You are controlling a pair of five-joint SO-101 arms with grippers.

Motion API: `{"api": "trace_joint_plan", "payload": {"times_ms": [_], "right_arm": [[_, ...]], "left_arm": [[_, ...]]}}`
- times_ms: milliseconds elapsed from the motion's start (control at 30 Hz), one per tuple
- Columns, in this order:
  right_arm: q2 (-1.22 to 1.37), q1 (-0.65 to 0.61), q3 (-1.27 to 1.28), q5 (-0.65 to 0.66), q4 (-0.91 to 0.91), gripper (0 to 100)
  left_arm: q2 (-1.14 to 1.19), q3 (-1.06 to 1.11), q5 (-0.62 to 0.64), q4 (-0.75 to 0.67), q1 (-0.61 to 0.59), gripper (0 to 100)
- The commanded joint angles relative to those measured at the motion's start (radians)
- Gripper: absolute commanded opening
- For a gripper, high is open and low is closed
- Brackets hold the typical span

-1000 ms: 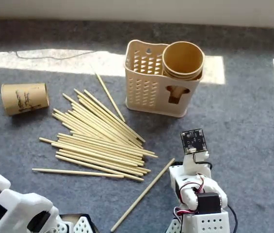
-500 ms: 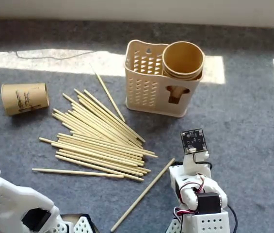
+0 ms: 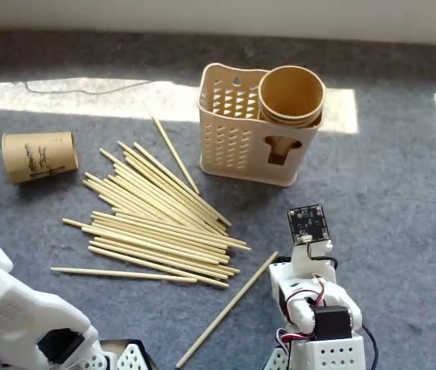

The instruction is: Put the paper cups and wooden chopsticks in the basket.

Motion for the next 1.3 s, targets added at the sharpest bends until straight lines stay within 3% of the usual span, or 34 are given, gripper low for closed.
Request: {"api": "trace_joint_plan", "payload": {"times_ms": [0, 133, 533, 867, 1267], "right_arm": [[-0.005, 0.010, 0.097, 0.000, 0.010, 0.5], [-0.005, 0.010, 0.097, 0.000, 0.010, 0.5], [-0.005, 0.010, 0.097, 0.000, 0.010, 0.5], [-0.005, 0.010, 0.097, 0.000, 0.010, 0.5], [-0.005, 0.010, 0.097, 0.000, 0.010, 0.5]], "left_arm": [[-0.019, -0.016, 0.000, 0.040, 0.036, 6], [-0.061, -0.036, 0.000, 0.114, 0.036, 0], [-0.341, -0.035, -0.008, 0.425, 0.099, 1], [-0.499, -0.045, -0.161, 0.690, 0.240, 1], [-0.659, -0.045, -0.374, 0.890, 0.395, 1]]}}
